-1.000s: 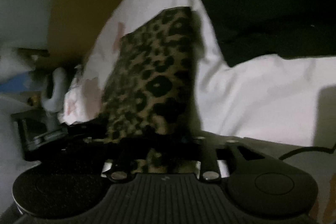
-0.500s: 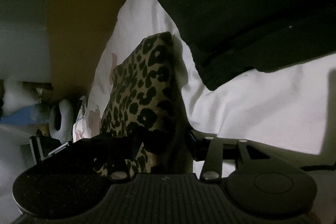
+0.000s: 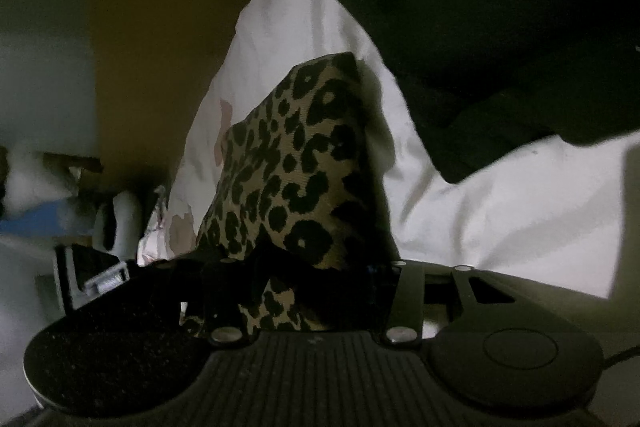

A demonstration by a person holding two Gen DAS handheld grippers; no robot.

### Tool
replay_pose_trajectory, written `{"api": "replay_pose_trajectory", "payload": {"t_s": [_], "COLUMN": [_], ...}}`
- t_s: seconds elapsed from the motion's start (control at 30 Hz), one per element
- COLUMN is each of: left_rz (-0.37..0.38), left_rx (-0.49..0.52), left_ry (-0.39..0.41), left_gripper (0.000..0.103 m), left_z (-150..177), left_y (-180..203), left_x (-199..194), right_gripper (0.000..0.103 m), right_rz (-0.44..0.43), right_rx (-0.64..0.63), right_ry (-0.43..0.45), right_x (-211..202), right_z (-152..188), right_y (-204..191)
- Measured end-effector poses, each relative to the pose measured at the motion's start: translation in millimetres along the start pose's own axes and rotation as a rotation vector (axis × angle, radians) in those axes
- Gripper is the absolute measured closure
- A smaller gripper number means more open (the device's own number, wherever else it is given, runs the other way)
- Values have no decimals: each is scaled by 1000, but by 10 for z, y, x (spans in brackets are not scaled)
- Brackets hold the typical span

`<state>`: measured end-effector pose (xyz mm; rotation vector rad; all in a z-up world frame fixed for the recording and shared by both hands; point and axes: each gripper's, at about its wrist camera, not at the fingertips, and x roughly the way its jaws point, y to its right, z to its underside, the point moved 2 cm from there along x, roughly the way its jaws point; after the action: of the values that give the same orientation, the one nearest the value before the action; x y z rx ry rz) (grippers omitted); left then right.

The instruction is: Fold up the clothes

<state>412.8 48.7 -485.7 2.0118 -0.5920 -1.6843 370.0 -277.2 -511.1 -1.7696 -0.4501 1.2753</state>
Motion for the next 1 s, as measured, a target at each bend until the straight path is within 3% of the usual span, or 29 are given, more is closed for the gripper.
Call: {"api": "replay_pose_trajectory", "payload": {"t_s": [0.07,0.13,0.2,0.37,0.6,1.0], "left_rz": [-2,-23,-44,-97,-93,-73], "left_rx": [5,4,9,63,91,124], "left_ry": [-5,-4,-1,18,89,229], "left_gripper": [25,34,50,60,74,78], "left_z": [-3,-6,-6,18,113,218], "left_y": [9,25,50,187,356,759], "left_x": [9,3,-8,-75,-281,-740], "right_gripper": [58,65,73,91,93,96], "right_rz": [10,19,29,68,115,97], "right_rx": [-14,-28,-42,-114,-208,-358], "right_ry": [-2,-4,-6,-8,-3,50], "right_x": [13,25,38,31,-32,-464], "right_z": [-1,-3,-4,4,53,115], "right_y": [-27,-55,-82,-235,-468,-967]}}
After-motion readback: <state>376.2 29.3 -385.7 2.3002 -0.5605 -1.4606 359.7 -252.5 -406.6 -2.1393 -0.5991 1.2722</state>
